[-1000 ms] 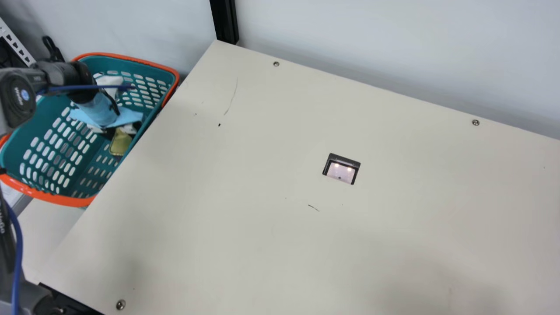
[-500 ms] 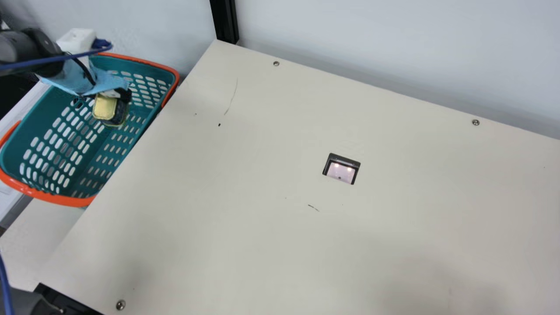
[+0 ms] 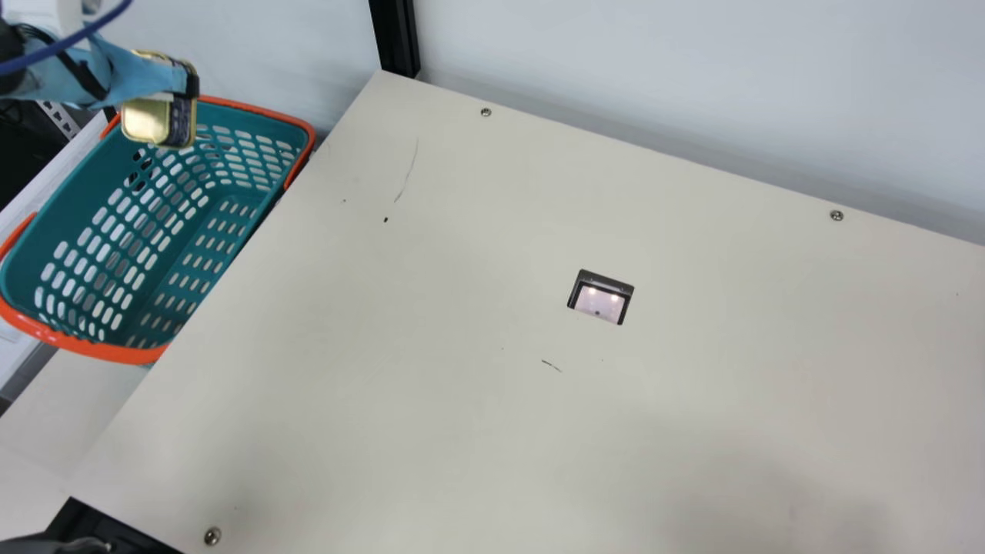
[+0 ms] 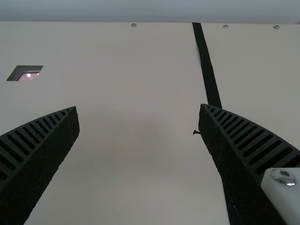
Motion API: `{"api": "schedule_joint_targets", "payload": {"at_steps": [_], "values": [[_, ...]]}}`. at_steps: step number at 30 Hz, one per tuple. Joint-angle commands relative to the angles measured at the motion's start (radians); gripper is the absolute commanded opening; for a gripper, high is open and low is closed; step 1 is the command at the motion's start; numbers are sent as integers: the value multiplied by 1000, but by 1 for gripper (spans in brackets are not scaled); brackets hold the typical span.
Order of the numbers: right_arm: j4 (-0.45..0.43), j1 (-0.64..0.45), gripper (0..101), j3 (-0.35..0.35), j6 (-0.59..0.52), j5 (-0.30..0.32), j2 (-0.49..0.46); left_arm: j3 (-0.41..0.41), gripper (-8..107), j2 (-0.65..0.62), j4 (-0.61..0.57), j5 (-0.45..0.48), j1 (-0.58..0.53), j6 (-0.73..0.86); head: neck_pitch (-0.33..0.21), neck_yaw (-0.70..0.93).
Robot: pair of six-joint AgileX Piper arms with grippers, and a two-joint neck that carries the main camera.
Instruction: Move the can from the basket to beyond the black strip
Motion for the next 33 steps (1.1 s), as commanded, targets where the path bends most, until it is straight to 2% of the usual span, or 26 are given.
{"api": "schedule_joint_targets", "payload": {"at_steps": [1, 6, 9, 19, 26, 28, 29, 33], "values": [[0, 0, 101, 0, 0, 0, 0, 14, 10, -98, 0, -4, -9, -20, -32, 12], [0, 0, 101, 0, 0, 0, 0, 41, 10, -205, 22, 19, -39, -96, -32, 12], [0, 0, 101, 0, 0, 0, 0, 47, 10, -259, 35, 72, -58, -157, -32, 12], [0, 0, 101, 0, 0, 0, 0, 55, 10, -394, 29, 356, -119, -316, -32, 12], [0, 0, 101, 0, 0, 0, 0, 71, 10, -456, -39, 587, -121, -379, -32, 12], [0, 0, 101, 0, 0, 0, 0, 83, 10, -479, -30, 608, -118, -377, -32, 12], [0, 0, 101, 0, 0, 0, 0, 78, 10, -468, -37, 548, -120, -380, -32, 12], [0, 0, 101, 0, 0, 0, 0, 83, 10, -479, -36, 603, -118, -378, -32, 12]]}}
